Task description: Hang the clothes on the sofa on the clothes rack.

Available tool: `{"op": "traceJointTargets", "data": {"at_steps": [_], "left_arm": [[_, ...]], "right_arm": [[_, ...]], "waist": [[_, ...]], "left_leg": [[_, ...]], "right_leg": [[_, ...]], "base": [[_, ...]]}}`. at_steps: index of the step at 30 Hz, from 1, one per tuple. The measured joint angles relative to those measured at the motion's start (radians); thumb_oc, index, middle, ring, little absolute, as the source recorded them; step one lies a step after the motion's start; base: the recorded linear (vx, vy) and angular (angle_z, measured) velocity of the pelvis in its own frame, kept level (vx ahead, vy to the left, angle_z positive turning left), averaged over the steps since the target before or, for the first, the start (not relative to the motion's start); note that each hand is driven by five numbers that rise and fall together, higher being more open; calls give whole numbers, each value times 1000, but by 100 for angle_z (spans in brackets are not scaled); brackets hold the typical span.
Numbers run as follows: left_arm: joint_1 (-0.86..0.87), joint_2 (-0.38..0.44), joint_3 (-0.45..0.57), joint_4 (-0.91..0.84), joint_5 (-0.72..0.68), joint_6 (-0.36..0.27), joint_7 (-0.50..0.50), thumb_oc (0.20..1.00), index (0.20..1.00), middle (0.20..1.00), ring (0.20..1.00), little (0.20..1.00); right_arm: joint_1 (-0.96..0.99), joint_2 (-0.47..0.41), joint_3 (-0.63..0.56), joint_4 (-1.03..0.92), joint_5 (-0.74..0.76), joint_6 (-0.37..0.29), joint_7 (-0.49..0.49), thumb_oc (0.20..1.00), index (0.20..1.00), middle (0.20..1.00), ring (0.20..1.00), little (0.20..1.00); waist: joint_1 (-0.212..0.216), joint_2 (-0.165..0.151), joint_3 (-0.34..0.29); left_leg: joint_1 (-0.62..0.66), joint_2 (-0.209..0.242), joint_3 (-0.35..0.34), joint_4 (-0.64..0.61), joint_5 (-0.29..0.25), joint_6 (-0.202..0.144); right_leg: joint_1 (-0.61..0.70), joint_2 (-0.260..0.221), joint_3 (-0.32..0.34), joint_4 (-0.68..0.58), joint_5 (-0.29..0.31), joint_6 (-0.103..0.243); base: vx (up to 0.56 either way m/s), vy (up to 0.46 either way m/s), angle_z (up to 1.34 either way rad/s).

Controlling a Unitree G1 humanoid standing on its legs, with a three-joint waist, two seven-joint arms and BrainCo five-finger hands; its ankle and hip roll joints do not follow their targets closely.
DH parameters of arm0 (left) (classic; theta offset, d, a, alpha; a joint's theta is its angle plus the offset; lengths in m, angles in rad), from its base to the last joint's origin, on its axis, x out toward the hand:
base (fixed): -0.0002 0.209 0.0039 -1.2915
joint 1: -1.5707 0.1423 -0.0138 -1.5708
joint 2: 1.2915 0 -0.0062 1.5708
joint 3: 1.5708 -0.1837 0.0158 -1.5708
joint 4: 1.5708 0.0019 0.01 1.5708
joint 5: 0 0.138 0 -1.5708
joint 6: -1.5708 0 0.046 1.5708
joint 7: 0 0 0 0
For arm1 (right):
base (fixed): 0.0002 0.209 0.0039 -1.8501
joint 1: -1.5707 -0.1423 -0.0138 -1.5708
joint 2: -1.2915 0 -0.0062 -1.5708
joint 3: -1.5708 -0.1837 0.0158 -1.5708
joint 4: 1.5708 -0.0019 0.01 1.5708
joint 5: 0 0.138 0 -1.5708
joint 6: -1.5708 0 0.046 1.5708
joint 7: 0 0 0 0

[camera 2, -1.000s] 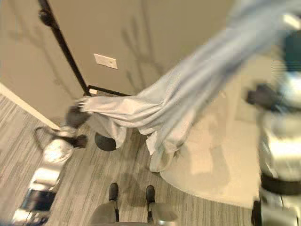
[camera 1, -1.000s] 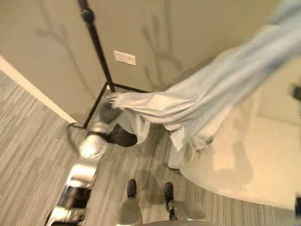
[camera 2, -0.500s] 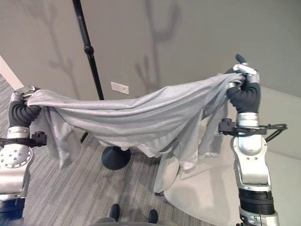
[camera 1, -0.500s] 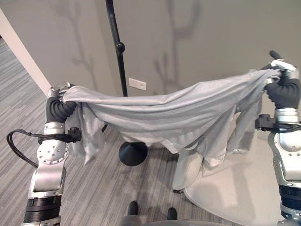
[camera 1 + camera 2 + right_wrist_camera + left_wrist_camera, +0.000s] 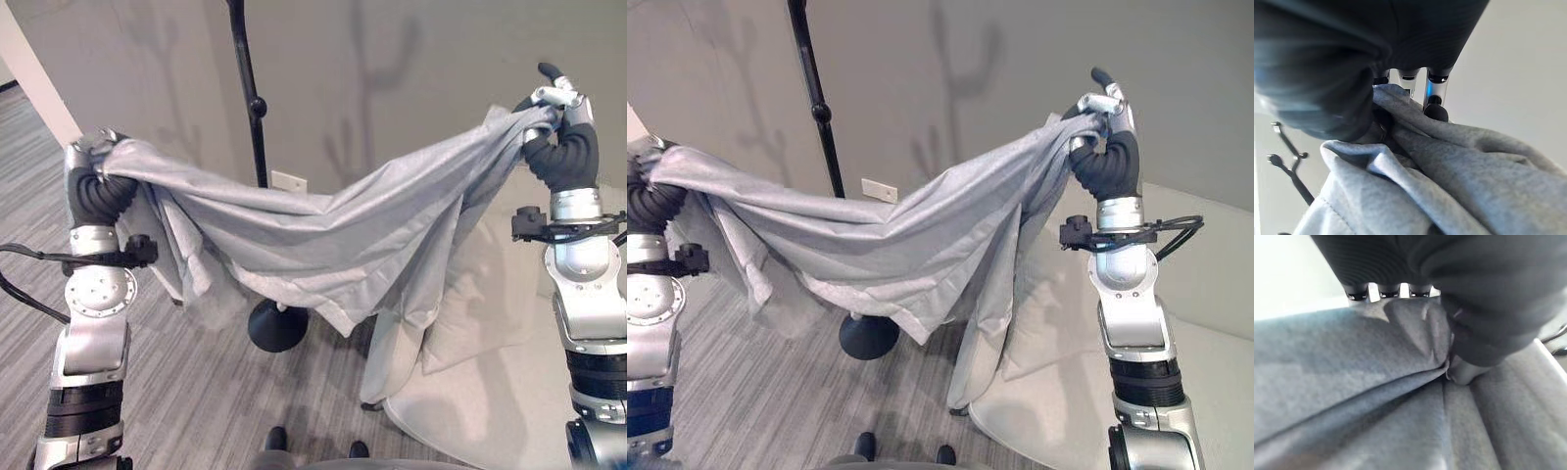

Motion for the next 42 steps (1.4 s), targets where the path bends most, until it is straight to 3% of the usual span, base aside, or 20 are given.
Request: {"op": "traceJointTargets", "data": {"at_steps": [8,13,16,19,23,25,27,30,35,39,42], "left_arm": [[-132,79,94,0,69,-14,127,200,200,200,200,200],[-236,227,75,146,105,-37,190,200,200,200,200,200],[-427,392,-70,356,103,-39,223,200,200,200,200,200],[-563,466,-186,452,84,-36,231,200,200,200,200,200],[-813,586,-503,618,59,-26,222,200,200,200,200,200],[-902,581,-602,633,53,-34,220,200,200,200,200,200],[-1090,576,-842,713,21,-30,198,200,200,200,200,200],[-1132,556,-905,726,20,-35,172,200,200,200,200,200],[-1157,489,-941,836,-14,-19,150,200,200,200,200,200],[-1180,463,-934,956,-57,0,145,200,200,200,200,200],[-1180,455,-846,970,-99,7,145,200,200,200,200,200]], "right_arm": [[-153,-32,-19,71,-104,36,-95,200,200,200,200,200],[-392,-189,71,303,-111,54,-160,200,200,200,200,200],[-609,-272,273,489,-81,57,-187,200,200,200,200,200],[-714,-282,382,568,-30,58,-197,200,200,200,200,200],[-868,-262,595,714,40,59,-190,200,200,200,200,200],[-873,-237,614,729,60,47,-193,200,200,200,200,200],[-935,-223,732,820,99,50,-175,200,200,200,200,200],[-959,-202,762,851,129,46,-160,200,200,200,200,200],[-1031,-179,827,968,169,49,-149,200,200,200,200,200],[-1082,-163,787,1038,227,63,-156,200,200,200,200,200],[-1083,-171,761,1048,255,81,-162,200,200,200,200,200]], "waist": [[3,22,10],[3,34,17],[2,31,16],[4,29,17],[4,26,19],[7,22,22],[12,15,24],[20,19,32],[28,20,86],[32,18,167],[33,19,188]], "left_leg": [[6,-2,-2,0,-1,1],[14,0,-4,-6,0,0],[16,0,-6,0,2,-3],[21,-1,-9,0,4,-4],[23,-1,-11,0,10,-13],[23,-2,-14,1,9,-14],[14,-1,-26,1,13,-16],[4,-3,-28,1,16,-17],[-31,-5,-32,4,25,-9],[-65,-6,-32,21,26,-9],[-65,-5,-34,18,25,-7]], "right_leg": [[8,-1,-3,0,0,1],[18,0,-7,0,-1,2],[21,0,-15,0,0,3],[28,-1,-19,0,-1,3],[30,0,-20,0,-1,2],[32,-1,-23,0,-4,0],[27,1,-28,0,-4,1],[18,0,-28,0,-2,1],[-14,0,-29,1,2,1],[-38,-1,-27,1,11,0],[-38,0,-27,1,11,0]], "base": [[14,44,1],[13,15,2],[19,9,2],[10,8,3],[0,3,1],[8,6,4],[32,20,11],[14,8,2],[-25,28,3],[0,25,1],[22,44,3]]}}
